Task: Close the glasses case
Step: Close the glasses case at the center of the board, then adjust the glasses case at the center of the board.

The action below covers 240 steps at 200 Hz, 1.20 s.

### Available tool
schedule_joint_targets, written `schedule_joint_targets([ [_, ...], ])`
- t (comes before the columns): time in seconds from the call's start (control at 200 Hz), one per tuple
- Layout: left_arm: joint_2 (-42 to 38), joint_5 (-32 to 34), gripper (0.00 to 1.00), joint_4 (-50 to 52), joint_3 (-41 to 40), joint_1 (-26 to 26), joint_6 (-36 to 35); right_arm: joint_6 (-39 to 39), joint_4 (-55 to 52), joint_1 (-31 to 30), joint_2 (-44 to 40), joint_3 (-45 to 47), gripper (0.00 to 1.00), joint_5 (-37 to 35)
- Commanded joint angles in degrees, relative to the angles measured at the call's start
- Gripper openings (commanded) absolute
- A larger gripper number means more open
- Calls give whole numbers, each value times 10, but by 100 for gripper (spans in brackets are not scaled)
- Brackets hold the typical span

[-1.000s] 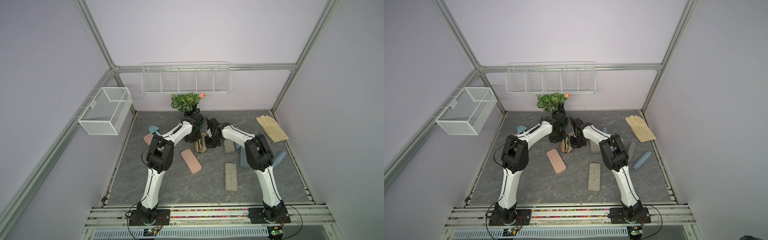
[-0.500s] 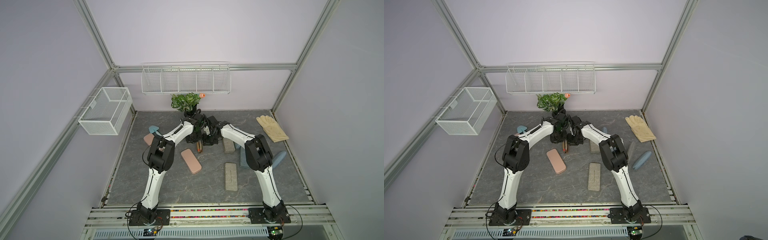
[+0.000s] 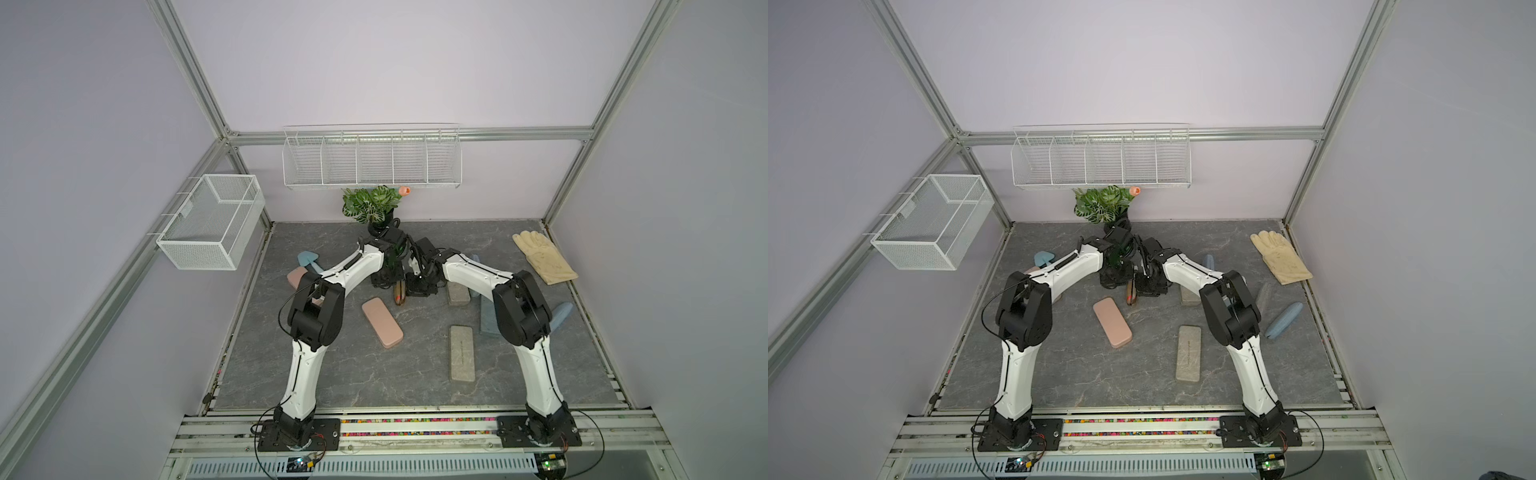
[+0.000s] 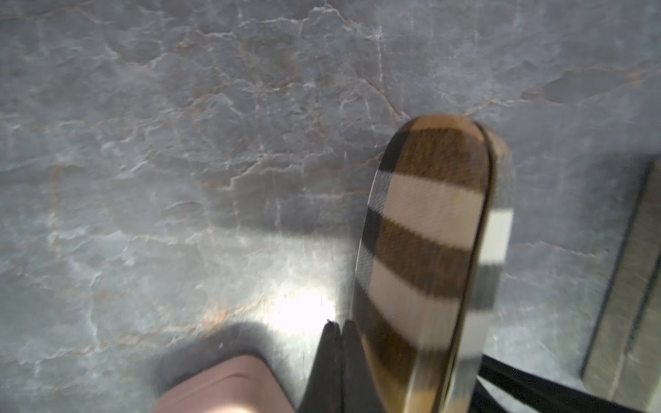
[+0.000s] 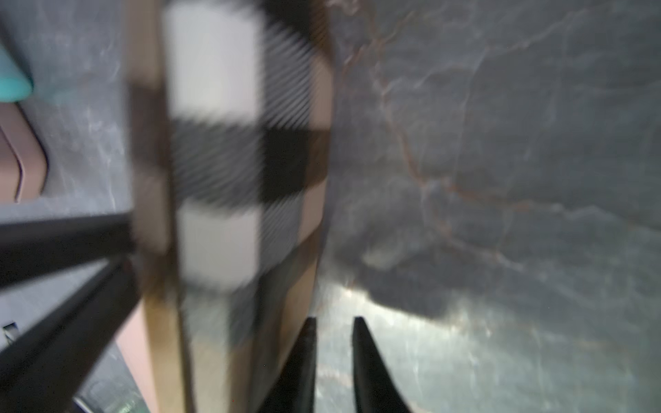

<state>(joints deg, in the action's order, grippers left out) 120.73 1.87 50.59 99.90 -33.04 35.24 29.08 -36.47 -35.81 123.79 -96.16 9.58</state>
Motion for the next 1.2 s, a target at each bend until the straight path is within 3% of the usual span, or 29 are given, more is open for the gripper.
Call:
schedule_joint_targets([
  [0.0, -87, 1, 0, -33, -44, 27, 12, -1, -11, -8, -72, 19, 37, -46],
  [0.145, -182, 20, 4, -42, -117, 54, 13, 2, -33, -19, -116, 28, 59, -68],
  [0.205, -218, 23, 13, -44, -146, 63, 17, 3, -44, -25, -119, 19, 67, -69],
  [0.305, -273, 24, 36, -56, -199, 70, 26, 4, -83, -32, -87, -26, 73, -66],
  [0.4, -314, 18, 47, -62, -244, 72, 34, 2, -110, -40, -44, -74, 80, -69],
  [0.835, -414, 16, 52, -56, -355, 72, 48, -16, -210, -45, 130, -270, 83, -93],
  [0.985, -412, 6, 51, -66, -374, 73, 55, -19, -199, -46, 148, -277, 76, -71],
  [1.09, -408, -3, 51, -76, -381, 73, 59, -20, -138, -44, 123, -229, 52, -39],
  [1.195, -403, -10, 51, -84, -384, 73, 60, -6, -36, -29, 75, -125, 29, 31],
])
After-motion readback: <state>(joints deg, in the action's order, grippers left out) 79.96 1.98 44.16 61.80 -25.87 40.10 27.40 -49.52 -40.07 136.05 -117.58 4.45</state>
